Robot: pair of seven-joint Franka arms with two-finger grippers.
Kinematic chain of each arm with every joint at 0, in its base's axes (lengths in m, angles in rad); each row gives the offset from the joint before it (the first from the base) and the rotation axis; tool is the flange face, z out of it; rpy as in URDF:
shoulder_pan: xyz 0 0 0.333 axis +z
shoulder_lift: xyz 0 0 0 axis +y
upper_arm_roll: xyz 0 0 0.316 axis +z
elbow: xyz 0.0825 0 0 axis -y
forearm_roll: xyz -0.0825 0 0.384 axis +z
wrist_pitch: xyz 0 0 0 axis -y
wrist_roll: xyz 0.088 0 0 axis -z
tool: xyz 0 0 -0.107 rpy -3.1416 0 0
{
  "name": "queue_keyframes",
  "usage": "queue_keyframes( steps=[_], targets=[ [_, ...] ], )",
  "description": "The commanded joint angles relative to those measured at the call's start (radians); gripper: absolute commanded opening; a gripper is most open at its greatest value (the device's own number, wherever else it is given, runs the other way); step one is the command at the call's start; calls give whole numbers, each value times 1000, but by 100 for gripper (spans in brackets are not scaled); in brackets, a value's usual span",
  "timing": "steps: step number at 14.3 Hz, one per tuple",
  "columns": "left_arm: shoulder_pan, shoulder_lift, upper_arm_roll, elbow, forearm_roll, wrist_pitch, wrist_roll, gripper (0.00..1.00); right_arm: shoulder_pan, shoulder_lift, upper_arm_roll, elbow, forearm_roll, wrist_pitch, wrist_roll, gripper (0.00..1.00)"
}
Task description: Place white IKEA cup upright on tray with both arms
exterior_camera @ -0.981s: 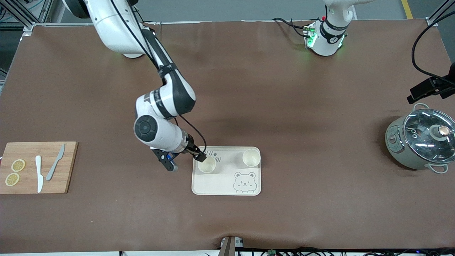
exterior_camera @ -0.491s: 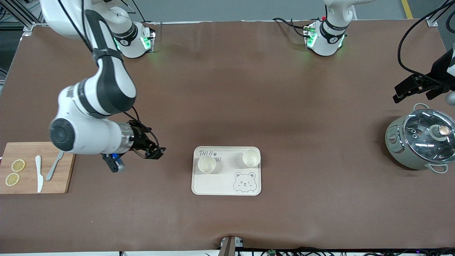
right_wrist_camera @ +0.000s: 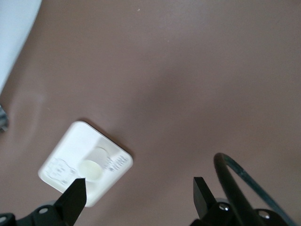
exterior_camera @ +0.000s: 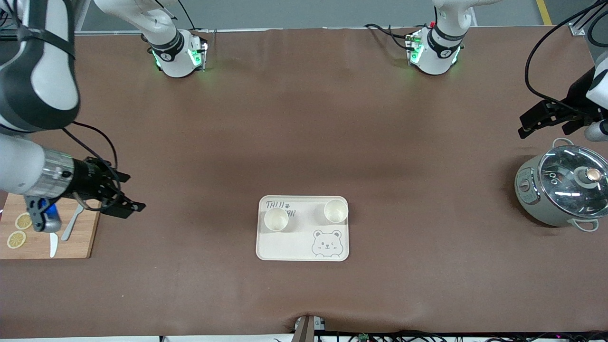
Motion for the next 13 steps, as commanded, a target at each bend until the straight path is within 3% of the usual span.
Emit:
queue_keyframes(
  steps=[1,2,5,9,13],
  targets=[
    [9,-42,-8,-30,-9,5,-4,100,-88,-29,4,-4,-7,-84,-137,100],
    [7,-48,-8,-39,-8,5,-4,100,-99,-52,4,-6,-22,-91,-145,100],
    [7,-59,-17,-54,-3,5,-7,100,-93,-127,11,-22,-201,-126,-257,100],
    [7,-102,-17,-113,-2,17,-7,100,-168,-182,9,-70,-200,-127,-493,100],
    [9,-123,-19,-140,-2,19,-3,100,-170,-217,8,-91,-211,-131,-611,100]
  ],
)
